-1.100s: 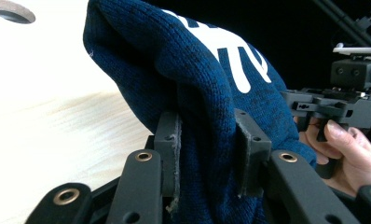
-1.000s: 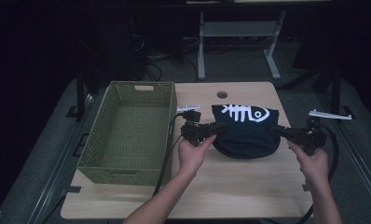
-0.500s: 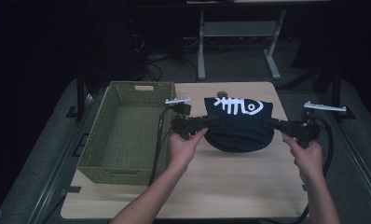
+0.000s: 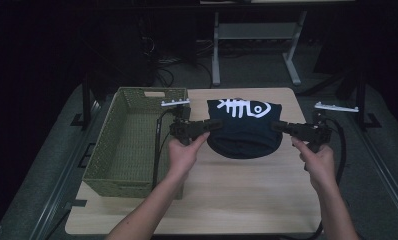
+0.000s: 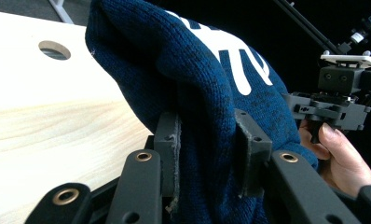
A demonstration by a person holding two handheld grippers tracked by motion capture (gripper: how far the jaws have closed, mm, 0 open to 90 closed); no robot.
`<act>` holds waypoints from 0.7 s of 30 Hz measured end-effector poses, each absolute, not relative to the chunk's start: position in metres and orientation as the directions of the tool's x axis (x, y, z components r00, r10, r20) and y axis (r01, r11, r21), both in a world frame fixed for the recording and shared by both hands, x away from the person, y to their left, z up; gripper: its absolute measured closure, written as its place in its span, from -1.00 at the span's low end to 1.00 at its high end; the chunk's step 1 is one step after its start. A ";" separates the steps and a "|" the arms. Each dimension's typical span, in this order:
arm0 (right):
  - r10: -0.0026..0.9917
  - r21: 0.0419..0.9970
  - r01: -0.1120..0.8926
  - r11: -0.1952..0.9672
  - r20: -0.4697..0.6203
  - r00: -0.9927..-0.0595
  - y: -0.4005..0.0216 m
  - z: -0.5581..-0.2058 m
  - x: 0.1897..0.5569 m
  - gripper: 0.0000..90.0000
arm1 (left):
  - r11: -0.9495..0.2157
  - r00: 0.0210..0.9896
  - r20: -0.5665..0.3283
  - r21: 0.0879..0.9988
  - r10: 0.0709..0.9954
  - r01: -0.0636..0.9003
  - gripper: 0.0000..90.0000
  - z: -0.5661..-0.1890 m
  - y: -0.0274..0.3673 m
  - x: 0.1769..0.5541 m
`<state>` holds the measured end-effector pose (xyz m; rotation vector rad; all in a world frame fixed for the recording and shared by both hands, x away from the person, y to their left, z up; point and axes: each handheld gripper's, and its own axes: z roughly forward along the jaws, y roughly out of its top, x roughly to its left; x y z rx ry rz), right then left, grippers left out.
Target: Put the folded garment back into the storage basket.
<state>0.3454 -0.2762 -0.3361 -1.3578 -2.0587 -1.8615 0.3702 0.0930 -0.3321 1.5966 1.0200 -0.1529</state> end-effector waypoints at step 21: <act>0.519 0.787 0.612 -0.083 0.558 -0.648 -0.233 -0.321 0.363 0.64 | 0.099 0.587 -0.602 0.739 0.542 0.666 0.47 -0.318 0.140 0.372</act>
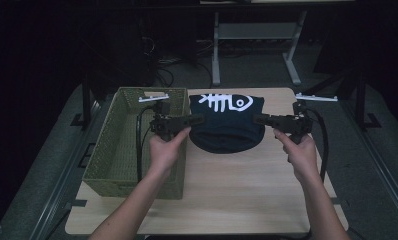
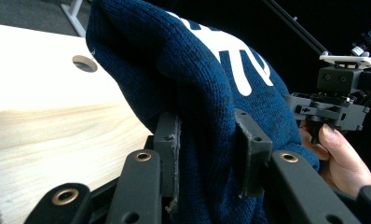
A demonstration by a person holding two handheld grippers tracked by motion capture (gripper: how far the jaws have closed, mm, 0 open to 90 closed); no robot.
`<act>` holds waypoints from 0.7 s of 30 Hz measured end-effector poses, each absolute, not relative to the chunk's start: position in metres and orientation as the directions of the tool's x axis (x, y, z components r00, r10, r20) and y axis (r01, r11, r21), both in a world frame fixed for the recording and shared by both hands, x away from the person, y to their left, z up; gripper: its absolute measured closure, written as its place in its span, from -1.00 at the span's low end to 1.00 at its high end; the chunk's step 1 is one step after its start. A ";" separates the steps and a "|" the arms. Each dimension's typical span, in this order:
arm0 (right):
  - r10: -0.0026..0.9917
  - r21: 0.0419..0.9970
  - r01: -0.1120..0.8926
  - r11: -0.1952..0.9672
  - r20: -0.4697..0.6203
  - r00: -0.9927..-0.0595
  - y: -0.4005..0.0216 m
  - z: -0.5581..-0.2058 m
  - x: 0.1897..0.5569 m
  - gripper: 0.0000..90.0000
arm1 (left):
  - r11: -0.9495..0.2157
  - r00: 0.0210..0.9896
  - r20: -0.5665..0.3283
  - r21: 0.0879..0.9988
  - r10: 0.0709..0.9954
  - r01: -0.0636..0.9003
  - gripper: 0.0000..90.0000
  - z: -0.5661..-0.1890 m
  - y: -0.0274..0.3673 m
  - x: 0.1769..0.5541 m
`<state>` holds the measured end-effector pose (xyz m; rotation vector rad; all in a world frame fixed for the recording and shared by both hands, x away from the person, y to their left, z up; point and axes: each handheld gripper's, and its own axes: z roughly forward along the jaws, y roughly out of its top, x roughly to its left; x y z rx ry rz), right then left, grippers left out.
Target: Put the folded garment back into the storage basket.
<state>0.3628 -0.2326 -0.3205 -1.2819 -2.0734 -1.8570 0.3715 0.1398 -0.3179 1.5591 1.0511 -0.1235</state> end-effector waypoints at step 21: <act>0.491 0.788 0.614 -0.050 0.555 -0.672 -0.192 -0.311 0.379 0.64 | 0.128 0.560 -0.596 0.742 0.576 0.658 0.46 -0.311 0.179 0.372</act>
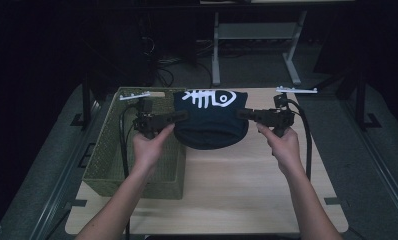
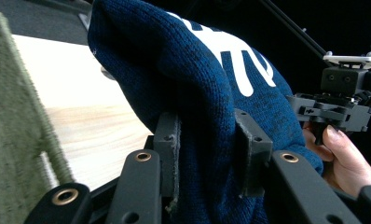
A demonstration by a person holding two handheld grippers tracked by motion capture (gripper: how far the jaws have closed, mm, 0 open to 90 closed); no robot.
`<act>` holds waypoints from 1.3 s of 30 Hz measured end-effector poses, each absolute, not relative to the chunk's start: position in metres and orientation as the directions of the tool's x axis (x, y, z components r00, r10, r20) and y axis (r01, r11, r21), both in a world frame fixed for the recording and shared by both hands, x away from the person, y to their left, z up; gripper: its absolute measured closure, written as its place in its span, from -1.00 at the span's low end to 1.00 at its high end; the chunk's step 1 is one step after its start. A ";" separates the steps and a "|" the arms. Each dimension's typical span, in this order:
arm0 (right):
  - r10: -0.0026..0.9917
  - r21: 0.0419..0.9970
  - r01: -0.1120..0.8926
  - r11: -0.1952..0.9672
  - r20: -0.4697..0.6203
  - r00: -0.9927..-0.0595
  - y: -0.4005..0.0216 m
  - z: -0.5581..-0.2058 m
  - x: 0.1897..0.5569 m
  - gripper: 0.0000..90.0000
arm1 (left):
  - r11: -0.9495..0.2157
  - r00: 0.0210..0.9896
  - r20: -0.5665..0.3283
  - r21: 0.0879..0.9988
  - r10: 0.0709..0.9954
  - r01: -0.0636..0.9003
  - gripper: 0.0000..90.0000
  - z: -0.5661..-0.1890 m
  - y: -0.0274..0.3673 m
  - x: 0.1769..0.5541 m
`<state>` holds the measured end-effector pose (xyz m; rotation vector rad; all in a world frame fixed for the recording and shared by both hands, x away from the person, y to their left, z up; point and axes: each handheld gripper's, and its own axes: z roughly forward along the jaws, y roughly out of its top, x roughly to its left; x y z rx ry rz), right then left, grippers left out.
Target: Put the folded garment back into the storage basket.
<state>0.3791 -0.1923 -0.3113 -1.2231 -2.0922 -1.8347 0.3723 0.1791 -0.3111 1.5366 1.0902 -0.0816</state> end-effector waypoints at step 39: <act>0.444 0.773 0.634 0.018 0.562 -0.698 -0.098 -0.319 0.403 0.64 | 0.202 0.458 -0.602 0.723 0.654 0.661 0.45 -0.319 0.266 0.370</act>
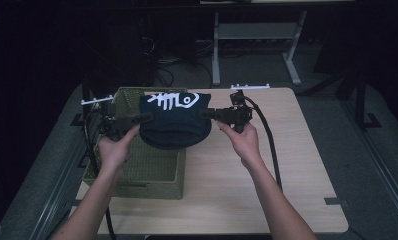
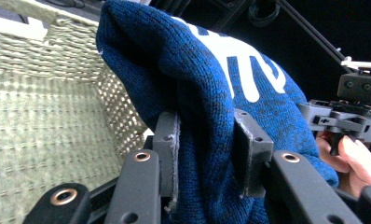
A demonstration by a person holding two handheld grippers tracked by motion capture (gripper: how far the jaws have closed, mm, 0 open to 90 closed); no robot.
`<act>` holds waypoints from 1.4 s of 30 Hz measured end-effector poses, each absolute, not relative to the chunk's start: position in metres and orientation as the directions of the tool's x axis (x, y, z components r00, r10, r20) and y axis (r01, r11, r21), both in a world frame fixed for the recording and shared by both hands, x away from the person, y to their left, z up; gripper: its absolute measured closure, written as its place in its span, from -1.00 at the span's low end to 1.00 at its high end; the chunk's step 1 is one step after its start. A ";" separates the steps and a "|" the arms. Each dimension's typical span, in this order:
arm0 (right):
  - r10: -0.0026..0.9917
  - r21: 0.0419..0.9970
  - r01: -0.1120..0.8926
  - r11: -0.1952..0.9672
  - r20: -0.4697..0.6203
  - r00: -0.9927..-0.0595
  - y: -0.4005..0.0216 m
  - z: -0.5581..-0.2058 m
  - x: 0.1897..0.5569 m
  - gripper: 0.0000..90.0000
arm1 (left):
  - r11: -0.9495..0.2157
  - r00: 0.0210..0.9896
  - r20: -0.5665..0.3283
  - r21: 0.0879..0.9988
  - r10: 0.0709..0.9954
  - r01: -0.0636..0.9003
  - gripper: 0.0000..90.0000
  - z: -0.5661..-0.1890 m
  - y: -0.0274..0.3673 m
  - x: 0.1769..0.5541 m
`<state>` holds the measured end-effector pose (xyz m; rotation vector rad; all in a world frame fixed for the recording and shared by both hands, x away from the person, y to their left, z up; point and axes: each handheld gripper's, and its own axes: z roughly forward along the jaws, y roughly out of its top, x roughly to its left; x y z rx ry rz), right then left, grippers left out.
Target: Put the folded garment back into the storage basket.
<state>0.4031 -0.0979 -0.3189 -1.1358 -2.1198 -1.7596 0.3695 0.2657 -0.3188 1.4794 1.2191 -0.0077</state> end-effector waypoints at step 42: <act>0.412 0.739 0.669 0.085 0.585 -0.699 -0.005 -0.356 0.414 0.63 | 0.242 0.320 -0.615 0.655 0.721 0.716 0.41 -0.344 0.345 0.366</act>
